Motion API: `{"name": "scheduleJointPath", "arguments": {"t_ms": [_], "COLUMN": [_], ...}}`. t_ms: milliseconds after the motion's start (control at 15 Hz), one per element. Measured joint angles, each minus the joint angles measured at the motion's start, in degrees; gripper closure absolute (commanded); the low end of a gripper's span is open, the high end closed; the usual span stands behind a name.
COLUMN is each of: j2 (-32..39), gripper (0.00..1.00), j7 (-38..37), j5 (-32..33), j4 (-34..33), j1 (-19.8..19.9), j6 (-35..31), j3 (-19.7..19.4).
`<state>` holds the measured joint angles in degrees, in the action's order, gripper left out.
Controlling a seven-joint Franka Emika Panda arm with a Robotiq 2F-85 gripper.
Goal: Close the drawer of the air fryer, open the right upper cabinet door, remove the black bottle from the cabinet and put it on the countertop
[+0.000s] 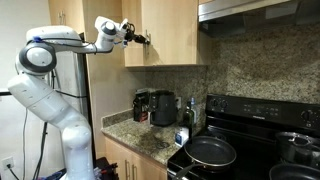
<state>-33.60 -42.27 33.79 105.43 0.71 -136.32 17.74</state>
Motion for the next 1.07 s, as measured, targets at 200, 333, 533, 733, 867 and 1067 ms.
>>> {"name": "scheduleJointPath", "arguments": {"t_ms": [200,333,533,733,867,1067], "j2": [-6.17,-9.53,-12.38,-14.97,-16.49,-18.50], "gripper": [0.96,0.96,0.96,0.96,0.96,0.96], "j7": [0.56,2.87,7.29,12.00,15.45,20.00], "j5": [-1.19,-3.73,-7.61,-11.47,-14.15,-17.55], "j4": [3.60,6.23,8.65,10.72,11.78,13.00], "j1": [0.83,1.04,1.16,1.23,1.28,1.36], "j6": [3.91,3.20,1.68,0.70,0.43,0.51], "j3": [-1.42,-3.09,-5.15,-7.24,-8.68,-10.75]}}
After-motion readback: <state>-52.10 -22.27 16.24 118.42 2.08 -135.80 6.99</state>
